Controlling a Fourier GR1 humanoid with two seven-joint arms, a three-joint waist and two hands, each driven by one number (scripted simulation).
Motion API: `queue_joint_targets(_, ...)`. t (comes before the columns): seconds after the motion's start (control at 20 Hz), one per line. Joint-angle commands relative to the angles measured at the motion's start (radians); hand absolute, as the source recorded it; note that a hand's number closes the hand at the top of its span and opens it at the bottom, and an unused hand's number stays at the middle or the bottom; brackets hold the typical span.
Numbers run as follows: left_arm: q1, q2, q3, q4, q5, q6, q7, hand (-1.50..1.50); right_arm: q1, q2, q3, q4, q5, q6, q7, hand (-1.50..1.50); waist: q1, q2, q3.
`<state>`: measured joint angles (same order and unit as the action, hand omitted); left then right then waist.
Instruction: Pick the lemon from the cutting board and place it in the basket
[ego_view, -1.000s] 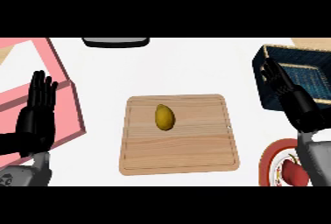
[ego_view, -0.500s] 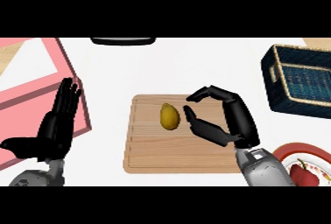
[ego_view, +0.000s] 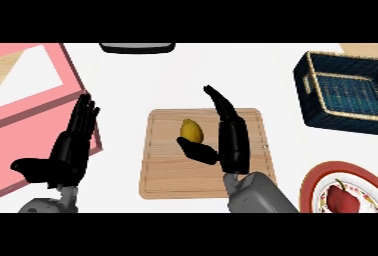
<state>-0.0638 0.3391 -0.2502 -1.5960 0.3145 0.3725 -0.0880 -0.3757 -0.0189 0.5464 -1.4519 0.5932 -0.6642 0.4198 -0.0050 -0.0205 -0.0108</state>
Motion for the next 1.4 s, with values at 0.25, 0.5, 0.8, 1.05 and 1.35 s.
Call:
queue_joint_targets(0.25,0.031,0.003,0.006,-0.013,-0.004,0.019,0.012,0.00,-0.142,-0.052,0.003,0.065,0.312,0.328,0.530,-1.50,-0.037,-0.026,-0.005)
queue_joint_targets(0.5,0.011,0.005,0.003,-0.007,-0.010,0.008,0.012,0.00,-0.311,0.016,0.015,-0.028,0.242,0.675,0.800,-1.50,-0.020,-0.011,0.002)
queue_joint_targets(0.8,-0.005,-0.005,-0.008,-0.037,0.000,-0.005,0.042,0.00,-0.461,0.018,0.032,-0.116,0.069,0.815,1.063,-1.50,0.015,0.006,0.008)
queue_joint_targets(1.05,0.045,-0.014,-0.017,-0.026,-0.016,-0.016,-0.014,0.00,-0.517,0.018,-0.011,-0.022,0.067,0.857,1.066,-1.50,0.016,0.004,0.006)
queue_joint_targets(1.35,0.008,-0.006,0.010,-0.021,-0.008,-0.017,0.021,0.00,-0.514,0.018,-0.030,0.040,0.046,0.878,1.067,-1.50,0.003,0.008,0.008)
